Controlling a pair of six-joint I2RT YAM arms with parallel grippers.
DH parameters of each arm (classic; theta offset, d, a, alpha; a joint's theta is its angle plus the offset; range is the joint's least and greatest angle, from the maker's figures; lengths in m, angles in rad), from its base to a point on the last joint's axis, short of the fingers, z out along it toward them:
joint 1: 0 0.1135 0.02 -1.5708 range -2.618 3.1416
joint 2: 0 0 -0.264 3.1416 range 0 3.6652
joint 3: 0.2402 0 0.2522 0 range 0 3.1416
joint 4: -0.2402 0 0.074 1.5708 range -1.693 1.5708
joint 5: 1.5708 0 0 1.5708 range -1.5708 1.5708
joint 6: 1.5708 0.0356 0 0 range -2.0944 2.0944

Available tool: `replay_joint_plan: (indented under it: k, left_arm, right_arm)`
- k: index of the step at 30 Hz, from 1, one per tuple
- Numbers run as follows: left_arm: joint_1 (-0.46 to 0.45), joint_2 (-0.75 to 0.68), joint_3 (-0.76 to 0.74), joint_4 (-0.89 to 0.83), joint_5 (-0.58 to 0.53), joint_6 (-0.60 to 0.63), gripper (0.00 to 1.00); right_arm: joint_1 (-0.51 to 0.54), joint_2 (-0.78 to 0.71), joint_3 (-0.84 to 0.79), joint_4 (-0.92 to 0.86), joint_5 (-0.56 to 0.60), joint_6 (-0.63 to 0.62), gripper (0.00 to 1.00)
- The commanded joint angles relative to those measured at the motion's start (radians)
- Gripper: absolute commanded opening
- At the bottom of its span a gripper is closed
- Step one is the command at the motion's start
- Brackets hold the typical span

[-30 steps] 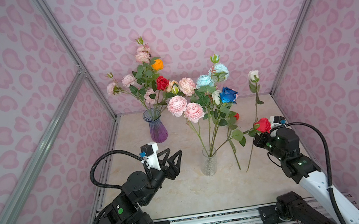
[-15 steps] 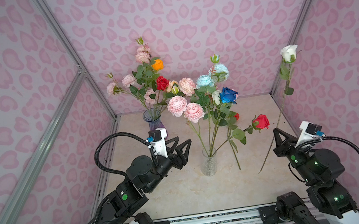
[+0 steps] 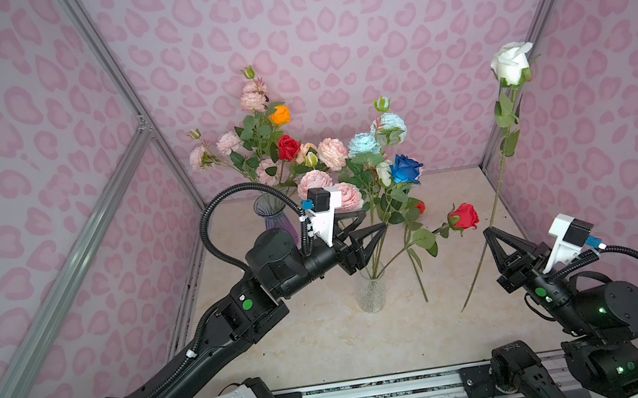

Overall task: Arrange the flowers into the vase
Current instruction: 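Carry the white rose toward the vase while left gripper reaches toward it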

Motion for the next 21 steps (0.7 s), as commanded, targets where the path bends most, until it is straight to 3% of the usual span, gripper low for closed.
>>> replay_joint_plan:
  k: [1,11,18,21]
  left_arm:
    - [-0.009,0.046,0.054,0.081,0.086,0.020,0.62]
    - [-0.061,0.310,0.309,0.130,0.110,0.027,0.62]
    - [-0.062,0.516,0.534,0.084,0.181,0.010,0.60]
    - [-0.061,0.530,0.534,0.089,0.155,0.013,0.56]
  right_arm:
    - [0.000,0.038,0.013,0.113,-0.090,0.058,0.00]
    - [0.057,0.130,0.000,0.203,-0.097,0.083,0.00]
    - [0.295,0.174,0.013,0.137,0.086,-0.070,0.00]
    - [0.402,0.183,0.021,0.121,0.169,-0.134,0.00]
